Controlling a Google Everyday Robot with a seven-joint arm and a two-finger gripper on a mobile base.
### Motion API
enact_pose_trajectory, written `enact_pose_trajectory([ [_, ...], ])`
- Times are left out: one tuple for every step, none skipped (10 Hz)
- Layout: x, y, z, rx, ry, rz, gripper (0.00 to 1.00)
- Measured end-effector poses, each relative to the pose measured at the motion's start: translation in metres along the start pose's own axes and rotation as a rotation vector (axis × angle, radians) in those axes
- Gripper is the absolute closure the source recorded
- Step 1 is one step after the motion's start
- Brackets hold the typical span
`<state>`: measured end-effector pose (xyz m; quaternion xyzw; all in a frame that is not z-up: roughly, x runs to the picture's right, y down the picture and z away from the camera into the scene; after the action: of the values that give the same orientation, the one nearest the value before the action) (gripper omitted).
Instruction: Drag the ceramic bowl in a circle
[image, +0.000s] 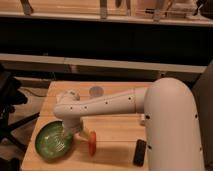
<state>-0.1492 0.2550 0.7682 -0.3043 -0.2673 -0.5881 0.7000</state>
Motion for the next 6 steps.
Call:
enact_pose_trajectory([
  [-0.0009,0.0001,0.0008,-0.004,-0.004,0.0,0.36],
  [-0.0007,0.0016,0.0012,-0.005,-0.004,0.001,0.43],
  [-0.0005,0.0024,0.0013,-0.005,-0.004,0.003,0.48],
  [0.0005,0.0035,0.0011,-0.005,-0.004,0.008,0.55],
  [0.0004,0.0024,0.0009,-0.005,-0.004,0.009,0.57],
  [0.0047,0.0022,-0.0015,-0.004,0.0,0.017,0.67],
])
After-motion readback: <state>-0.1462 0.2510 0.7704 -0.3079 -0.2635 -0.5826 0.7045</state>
